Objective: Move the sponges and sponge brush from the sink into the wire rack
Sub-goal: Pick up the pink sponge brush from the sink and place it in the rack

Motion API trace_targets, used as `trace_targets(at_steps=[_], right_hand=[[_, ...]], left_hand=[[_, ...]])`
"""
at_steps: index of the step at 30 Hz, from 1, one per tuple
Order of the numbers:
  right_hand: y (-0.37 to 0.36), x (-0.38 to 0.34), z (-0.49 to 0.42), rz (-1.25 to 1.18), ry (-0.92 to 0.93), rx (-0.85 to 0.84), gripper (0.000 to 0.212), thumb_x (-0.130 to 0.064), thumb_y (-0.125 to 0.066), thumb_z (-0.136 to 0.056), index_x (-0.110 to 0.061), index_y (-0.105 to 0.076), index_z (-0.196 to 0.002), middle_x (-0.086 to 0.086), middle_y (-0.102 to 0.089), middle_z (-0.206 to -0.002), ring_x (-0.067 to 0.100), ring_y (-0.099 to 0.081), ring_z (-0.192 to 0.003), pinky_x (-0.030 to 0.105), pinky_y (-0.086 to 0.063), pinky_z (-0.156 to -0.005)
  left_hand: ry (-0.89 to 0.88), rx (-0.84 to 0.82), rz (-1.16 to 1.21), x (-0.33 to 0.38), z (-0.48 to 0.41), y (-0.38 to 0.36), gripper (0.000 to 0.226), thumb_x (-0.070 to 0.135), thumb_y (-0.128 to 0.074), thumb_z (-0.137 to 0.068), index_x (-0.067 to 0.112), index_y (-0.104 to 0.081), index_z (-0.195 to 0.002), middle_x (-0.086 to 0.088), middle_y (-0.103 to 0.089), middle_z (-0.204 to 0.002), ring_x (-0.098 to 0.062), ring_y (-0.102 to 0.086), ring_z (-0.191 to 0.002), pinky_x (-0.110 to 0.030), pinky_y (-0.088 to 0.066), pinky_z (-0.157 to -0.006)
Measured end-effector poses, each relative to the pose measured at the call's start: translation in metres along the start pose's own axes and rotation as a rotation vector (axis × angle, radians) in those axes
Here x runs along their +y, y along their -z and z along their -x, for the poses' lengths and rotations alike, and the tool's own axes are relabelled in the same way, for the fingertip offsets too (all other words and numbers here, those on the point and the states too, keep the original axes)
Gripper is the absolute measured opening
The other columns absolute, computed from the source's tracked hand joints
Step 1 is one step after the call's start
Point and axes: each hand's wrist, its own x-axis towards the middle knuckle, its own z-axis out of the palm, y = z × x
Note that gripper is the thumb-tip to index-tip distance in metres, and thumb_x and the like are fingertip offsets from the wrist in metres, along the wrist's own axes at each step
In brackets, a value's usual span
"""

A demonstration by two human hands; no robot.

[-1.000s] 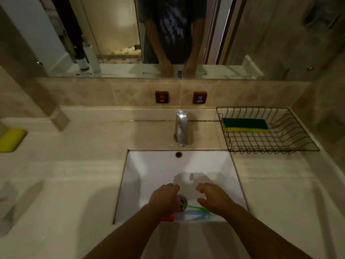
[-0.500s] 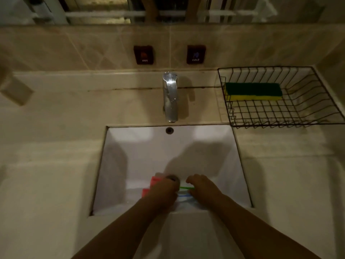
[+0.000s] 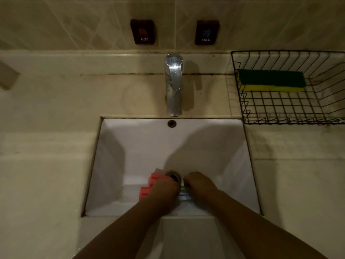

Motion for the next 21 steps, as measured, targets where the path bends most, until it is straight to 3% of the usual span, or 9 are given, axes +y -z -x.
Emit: trace_targets(at_steps=[4, 7, 13, 18, 21], right_hand=[[0.013, 0.002, 0.003, -0.040, 0.011, 0.056, 0.016, -0.016, -0.051, -0.094, -0.011, -0.062, -0.104, 0.016, -0.058, -0.112, 0.032, -0.056, -0.103, 0.040, -0.045, -0.082], [0.024, 0.004, 0.012, -0.056, -0.002, 0.124, 0.014, -0.016, -0.053, -0.094, -0.013, -0.061, -0.104, 0.015, -0.058, -0.109, 0.032, -0.057, -0.099, 0.040, -0.046, -0.079], [0.067, 0.006, 0.038, -0.114, -0.068, 0.264, 0.006, -0.014, -0.059, -0.087, -0.016, -0.060, -0.092, 0.008, -0.061, -0.092, 0.026, -0.059, -0.082, 0.036, -0.047, -0.070], [0.109, 0.007, 0.070, -0.153, -0.103, 0.433, 0.013, -0.024, -0.052, -0.095, -0.018, -0.060, -0.086, 0.004, -0.060, -0.085, 0.019, -0.055, -0.076, 0.034, -0.047, -0.068], [0.133, 0.016, 0.091, -0.179, -0.084, 0.553, 0.016, -0.026, -0.050, -0.097, -0.016, -0.060, -0.088, 0.004, -0.060, -0.086, 0.018, -0.055, -0.080, 0.033, -0.045, -0.071]], left_hand=[[-0.020, 0.007, -0.071, 0.001, 0.000, 0.013, 0.021, 0.018, -0.060, -0.087, 0.013, -0.069, -0.105, -0.009, -0.070, -0.105, -0.029, -0.066, -0.094, -0.037, -0.052, -0.081], [-0.037, 0.006, -0.059, 0.004, 0.000, 0.032, 0.021, 0.013, -0.058, -0.091, 0.017, -0.069, -0.108, -0.005, -0.067, -0.115, -0.027, -0.063, -0.106, -0.039, -0.049, -0.091], [-0.068, 0.037, -0.004, 0.023, 0.002, 0.077, 0.023, 0.016, -0.058, -0.096, 0.017, -0.065, -0.118, -0.009, -0.064, -0.112, -0.028, -0.059, -0.105, -0.036, -0.045, -0.095], [-0.192, 0.186, 0.058, 0.040, 0.011, 0.114, 0.008, 0.020, -0.061, -0.095, 0.019, -0.066, -0.101, 0.000, -0.064, -0.091, -0.017, -0.060, -0.088, -0.034, -0.052, -0.086], [-0.257, 0.259, 0.126, 0.056, 0.012, 0.136, 0.013, 0.025, -0.057, -0.097, 0.018, -0.067, -0.095, 0.000, -0.066, -0.088, -0.014, -0.061, -0.081, -0.031, -0.054, -0.080]])
